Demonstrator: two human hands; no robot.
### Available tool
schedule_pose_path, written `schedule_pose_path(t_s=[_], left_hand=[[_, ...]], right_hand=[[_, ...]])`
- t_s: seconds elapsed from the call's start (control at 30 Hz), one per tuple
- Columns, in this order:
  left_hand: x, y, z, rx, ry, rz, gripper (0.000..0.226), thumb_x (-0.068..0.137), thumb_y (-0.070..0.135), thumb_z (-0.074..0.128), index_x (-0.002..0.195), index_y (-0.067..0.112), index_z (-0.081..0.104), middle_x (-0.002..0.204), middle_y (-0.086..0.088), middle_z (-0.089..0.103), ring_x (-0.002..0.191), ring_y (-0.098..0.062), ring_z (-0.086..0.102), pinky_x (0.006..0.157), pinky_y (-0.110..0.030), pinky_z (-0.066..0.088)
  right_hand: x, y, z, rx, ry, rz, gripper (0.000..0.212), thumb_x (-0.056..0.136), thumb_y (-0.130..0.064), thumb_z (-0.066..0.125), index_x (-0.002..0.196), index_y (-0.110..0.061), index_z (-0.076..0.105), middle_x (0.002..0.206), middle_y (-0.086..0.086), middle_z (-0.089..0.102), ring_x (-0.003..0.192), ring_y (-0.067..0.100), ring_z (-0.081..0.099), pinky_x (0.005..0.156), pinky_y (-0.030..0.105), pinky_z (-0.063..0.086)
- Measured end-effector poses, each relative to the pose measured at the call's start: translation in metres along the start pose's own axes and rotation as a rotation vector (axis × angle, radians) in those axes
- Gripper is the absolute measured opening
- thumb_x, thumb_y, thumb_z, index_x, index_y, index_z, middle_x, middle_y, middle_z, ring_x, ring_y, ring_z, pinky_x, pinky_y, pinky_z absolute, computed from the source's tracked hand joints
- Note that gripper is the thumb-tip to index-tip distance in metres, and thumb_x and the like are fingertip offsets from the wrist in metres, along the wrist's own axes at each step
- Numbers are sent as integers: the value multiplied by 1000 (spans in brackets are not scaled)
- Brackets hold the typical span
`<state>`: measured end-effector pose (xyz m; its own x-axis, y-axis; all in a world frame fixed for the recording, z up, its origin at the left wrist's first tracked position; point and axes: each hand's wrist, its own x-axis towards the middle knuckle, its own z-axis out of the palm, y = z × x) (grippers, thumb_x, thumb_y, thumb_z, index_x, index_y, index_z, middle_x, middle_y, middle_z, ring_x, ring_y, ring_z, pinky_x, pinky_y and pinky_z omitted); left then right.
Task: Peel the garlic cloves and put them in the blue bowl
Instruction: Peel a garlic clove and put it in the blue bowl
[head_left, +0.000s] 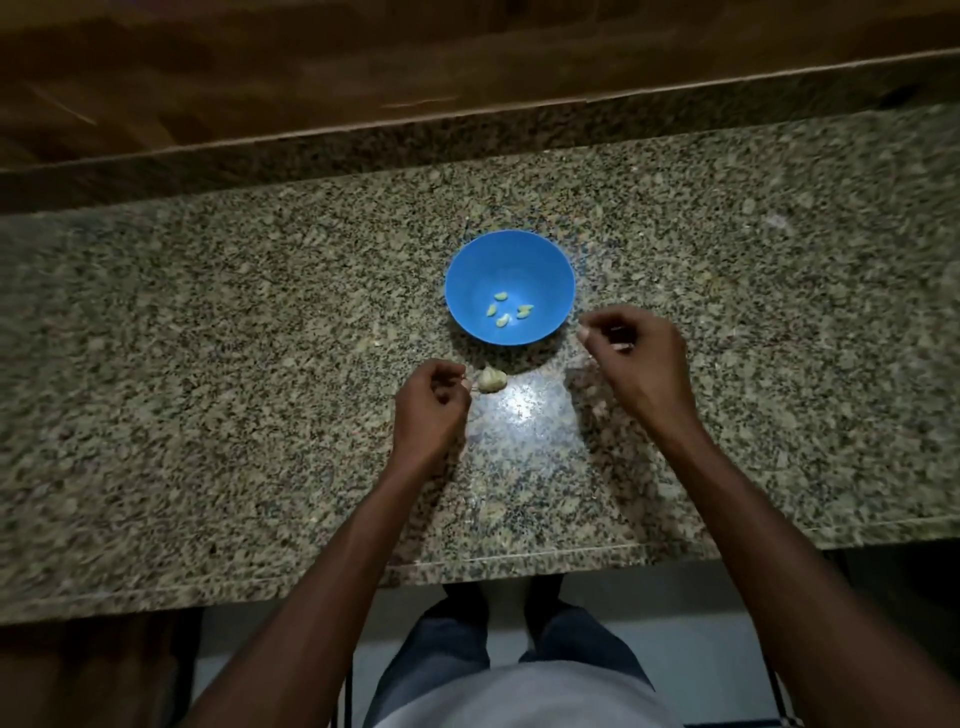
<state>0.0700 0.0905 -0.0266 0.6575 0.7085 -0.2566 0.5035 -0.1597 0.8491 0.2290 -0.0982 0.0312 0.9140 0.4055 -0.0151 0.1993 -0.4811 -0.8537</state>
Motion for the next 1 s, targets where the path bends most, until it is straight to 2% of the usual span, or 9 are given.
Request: schedule_pose_path(t_s=[0.17, 0.27, 0.43, 0.53, 0.63, 0.7, 0.8, 0.9, 1.0], left_hand=[[9, 10, 9, 81, -62, 145, 31, 83, 34, 84, 105, 18, 70, 101, 2, 70, 85, -9, 68, 69, -25, 56], [10, 5, 16, 215, -105, 270, 37, 79, 32, 89, 106, 17, 68, 102, 3, 56, 86, -5, 57, 68, -12, 44], [7, -1, 20, 228, -86, 382, 17, 91, 19, 79, 102, 14, 67, 95, 5, 56, 82, -7, 54, 67, -23, 40], [-3, -1, 14, 50, -121, 242, 16, 92, 17, 78, 104, 17, 68, 96, 3, 67, 86, -7, 63, 69, -20, 52], [-21, -2, 4, -235, -179, 24, 16, 96, 20, 75, 112, 20, 71, 101, -2, 76, 96, -14, 73, 82, -36, 64], [-33, 0, 1, -389, -192, -34, 20, 99, 15, 72, 117, 9, 69, 104, 0, 78, 99, -22, 76, 86, -43, 64], [-41, 0, 2, -458, -165, -38, 23, 101, 4, 66, 119, -9, 62, 97, 4, 78, 91, -13, 76, 83, -36, 64], [-48, 2, 5, -458, -127, -31, 22, 99, 0, 66, 116, -13, 61, 101, -2, 76, 91, -11, 76, 79, -27, 61], [-50, 5, 7, -459, -100, -42, 22, 95, 2, 72, 113, -8, 67, 104, -3, 77, 97, -16, 76, 81, -27, 60]], right_hand=[[40, -44, 16, -47, -131, -130, 11, 92, -19, 79, 103, -16, 82, 96, -5, 79, 83, 2, 72, 76, 14, 57], [47, -47, 31, -205, -177, -201, 14, 93, -13, 76, 106, -10, 83, 100, 4, 81, 79, 6, 69, 71, 6, 49], [26, -37, 25, -64, -66, -115, 18, 97, -16, 73, 111, -10, 81, 102, 2, 80, 81, 5, 73, 71, 8, 55], [-11, -24, 19, 61, -49, -29, 14, 98, -18, 72, 109, -16, 81, 91, -7, 77, 81, 2, 73, 69, 15, 59], [-42, -7, 31, 210, -234, 144, 19, 98, -18, 73, 116, -17, 79, 95, -2, 80, 81, 9, 77, 63, 25, 60], [-53, 0, 43, 339, -353, 265, 28, 99, -17, 73, 127, -15, 75, 104, 5, 80, 83, 12, 77, 66, 26, 59], [-59, 5, 59, 531, -428, 372, 34, 97, -11, 74, 131, -9, 71, 113, 10, 78, 89, 19, 78, 77, 32, 63], [-60, 8, 68, 593, -406, 392, 34, 93, -15, 80, 126, -12, 74, 114, 8, 79, 102, 29, 77, 88, 44, 64], [-60, 8, 69, 560, -371, 349, 30, 91, -15, 82, 120, -13, 76, 109, 5, 80, 97, 21, 78, 82, 37, 65]])
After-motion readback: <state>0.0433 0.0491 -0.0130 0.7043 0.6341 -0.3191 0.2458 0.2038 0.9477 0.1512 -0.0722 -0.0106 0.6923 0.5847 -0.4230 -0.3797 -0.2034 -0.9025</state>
